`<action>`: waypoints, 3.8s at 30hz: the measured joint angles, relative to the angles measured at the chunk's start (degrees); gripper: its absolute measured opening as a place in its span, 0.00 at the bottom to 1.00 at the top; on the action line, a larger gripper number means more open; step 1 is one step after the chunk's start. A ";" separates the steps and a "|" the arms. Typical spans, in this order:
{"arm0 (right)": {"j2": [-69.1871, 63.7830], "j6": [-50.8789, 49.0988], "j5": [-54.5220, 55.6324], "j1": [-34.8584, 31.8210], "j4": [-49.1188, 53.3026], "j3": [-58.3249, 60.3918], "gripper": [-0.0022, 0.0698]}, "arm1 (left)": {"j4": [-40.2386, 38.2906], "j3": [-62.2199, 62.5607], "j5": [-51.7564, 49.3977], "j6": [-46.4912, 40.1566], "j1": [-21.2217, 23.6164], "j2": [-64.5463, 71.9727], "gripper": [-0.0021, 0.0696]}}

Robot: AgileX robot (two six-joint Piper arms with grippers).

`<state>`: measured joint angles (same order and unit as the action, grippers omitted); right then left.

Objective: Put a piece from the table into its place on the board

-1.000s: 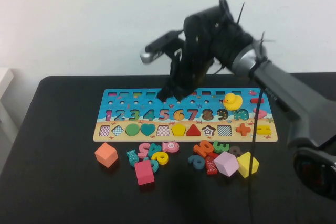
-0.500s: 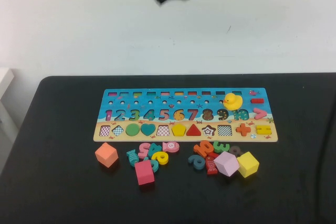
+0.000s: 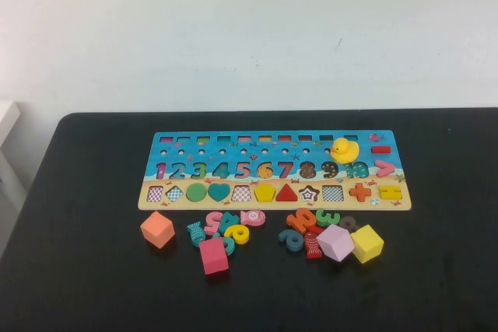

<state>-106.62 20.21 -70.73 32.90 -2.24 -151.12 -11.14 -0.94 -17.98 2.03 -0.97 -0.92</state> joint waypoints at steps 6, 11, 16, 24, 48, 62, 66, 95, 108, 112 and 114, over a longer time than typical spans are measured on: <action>4.06 2.15 0.00 0.00 4.69 0.00 0.06 | 0.00 0.00 -0.11 0.00 0.00 0.00 0.03; 6.59 2.37 0.00 0.00 7.52 0.00 0.06 | 0.00 0.00 -0.20 0.00 0.00 0.00 0.03; 8.54 2.49 0.00 0.00 7.99 -0.04 0.06 | 0.00 0.00 -0.20 0.00 0.00 0.00 0.03; 12.62 3.69 0.00 0.00 11.48 0.90 0.06 | 0.00 0.00 -0.20 0.00 0.00 0.00 0.03; 69.23 -23.94 42.70 -22.49 23.34 96.48 0.06 | 0.00 0.00 -0.20 0.00 0.00 0.00 0.03; 97.91 -25.54 62.34 -38.83 17.76 134.02 0.06 | 0.00 0.00 -0.20 0.00 0.00 0.00 0.03; 102.19 -26.41 68.05 -39.07 17.64 141.17 0.06 | 0.00 0.00 -0.20 0.00 0.00 0.00 0.03; 107.22 -13.20 51.07 -34.12 -1.17 152.59 0.06 | 0.00 0.00 -0.20 0.00 0.00 0.00 0.03; 107.22 -16.52 50.70 -34.12 2.70 152.49 0.06 | 0.00 0.00 -0.20 0.00 0.00 0.00 0.03; 107.22 -16.52 50.70 -34.12 3.94 152.49 0.06 | 0.00 0.00 -0.20 0.00 0.00 0.00 0.03; 107.22 -16.52 50.70 -34.12 4.08 152.49 0.06 | 0.00 0.00 -0.20 0.00 0.00 0.00 0.03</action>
<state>0.60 3.69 -20.02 -1.22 1.83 1.37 -11.14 -0.94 -18.18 2.03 -0.97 -0.92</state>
